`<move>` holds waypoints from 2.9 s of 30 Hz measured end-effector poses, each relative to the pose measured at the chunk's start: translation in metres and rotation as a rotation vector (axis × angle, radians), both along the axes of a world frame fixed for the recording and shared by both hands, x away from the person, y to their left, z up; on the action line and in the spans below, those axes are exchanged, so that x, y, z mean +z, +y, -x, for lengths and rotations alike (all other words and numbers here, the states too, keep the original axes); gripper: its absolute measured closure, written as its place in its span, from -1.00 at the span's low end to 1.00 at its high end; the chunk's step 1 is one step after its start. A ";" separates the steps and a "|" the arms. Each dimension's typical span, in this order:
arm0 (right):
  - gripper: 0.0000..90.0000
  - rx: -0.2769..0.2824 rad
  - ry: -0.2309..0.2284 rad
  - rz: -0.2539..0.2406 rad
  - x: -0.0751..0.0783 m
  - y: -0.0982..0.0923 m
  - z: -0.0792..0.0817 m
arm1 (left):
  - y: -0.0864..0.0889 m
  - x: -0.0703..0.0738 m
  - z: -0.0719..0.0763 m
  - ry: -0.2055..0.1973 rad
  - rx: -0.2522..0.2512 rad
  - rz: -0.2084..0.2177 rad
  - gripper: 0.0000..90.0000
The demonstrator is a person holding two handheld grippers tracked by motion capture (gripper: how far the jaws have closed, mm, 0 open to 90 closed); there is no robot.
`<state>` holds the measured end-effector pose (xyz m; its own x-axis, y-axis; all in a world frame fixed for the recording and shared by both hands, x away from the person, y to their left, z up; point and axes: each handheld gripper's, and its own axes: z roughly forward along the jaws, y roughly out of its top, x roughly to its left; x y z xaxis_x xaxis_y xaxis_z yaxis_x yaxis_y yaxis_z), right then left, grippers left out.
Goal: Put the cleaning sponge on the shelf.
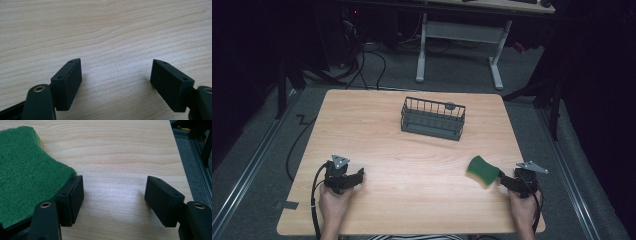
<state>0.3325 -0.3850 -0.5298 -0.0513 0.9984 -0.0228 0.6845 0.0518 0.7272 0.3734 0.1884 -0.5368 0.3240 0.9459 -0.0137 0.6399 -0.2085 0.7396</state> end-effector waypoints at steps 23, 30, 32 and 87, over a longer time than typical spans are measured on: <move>-0.13 0.023 -0.003 -0.011 0.001 -0.001 0.001 | 0.000 0.000 0.000 -0.008 0.010 0.003 -0.28; 0.00 0.026 -0.002 -0.007 0.002 -0.003 0.000 | 0.003 0.001 -0.001 -0.003 0.012 0.040 -0.26; 0.01 0.033 -0.007 -0.008 0.004 -0.004 0.001 | 0.004 0.002 -0.001 0.003 0.005 0.046 -0.26; 0.26 0.344 -0.106 -0.192 0.104 0.071 -0.112 | -0.109 0.113 -0.134 -0.041 -0.181 0.116 -0.06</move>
<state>0.4446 -0.3140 -0.4253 -0.3902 0.9101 0.1394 0.5717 0.1207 0.8116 0.5073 0.0799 -0.4239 0.4911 0.8651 -0.1020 0.5688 -0.2297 0.7898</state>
